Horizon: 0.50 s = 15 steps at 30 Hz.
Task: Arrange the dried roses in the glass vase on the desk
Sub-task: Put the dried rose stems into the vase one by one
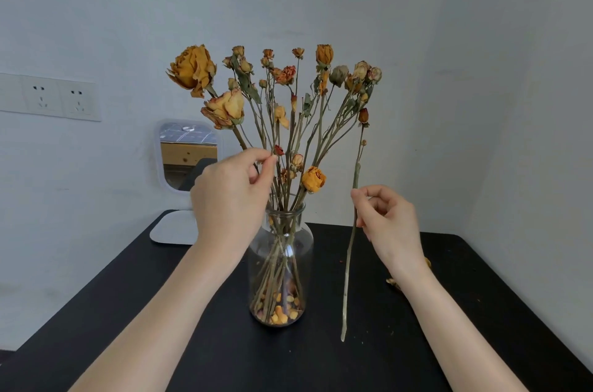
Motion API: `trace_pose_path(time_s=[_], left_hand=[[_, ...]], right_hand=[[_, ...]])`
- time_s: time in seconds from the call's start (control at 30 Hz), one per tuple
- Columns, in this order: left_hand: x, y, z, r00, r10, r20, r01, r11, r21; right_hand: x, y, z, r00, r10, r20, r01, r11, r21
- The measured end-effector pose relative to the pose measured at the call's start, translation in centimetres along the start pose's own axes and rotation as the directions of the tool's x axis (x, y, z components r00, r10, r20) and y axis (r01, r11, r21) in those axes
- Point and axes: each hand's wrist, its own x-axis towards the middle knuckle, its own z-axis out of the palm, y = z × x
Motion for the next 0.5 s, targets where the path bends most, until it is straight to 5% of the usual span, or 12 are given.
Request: trace_pose_path(time_s=[0.27, 0.5], left_hand=[[-2.3, -1.0, 1.9, 0.972, -0.084, 0.218, 0.057, 0.990, 0.126], [-5.7, -2.7, 2.2, 0.983, -0.099, 0.154, 0.092, 0.994, 0.053]], right_hand=[[-0.1, 0.0, 0.1, 0.999, -0.002, 0.037, 0.002, 1.000, 0.009], [-0.4, -0.2, 0.0, 0.993, -0.018, 0.113, 0.021, 1.000, -0.023]])
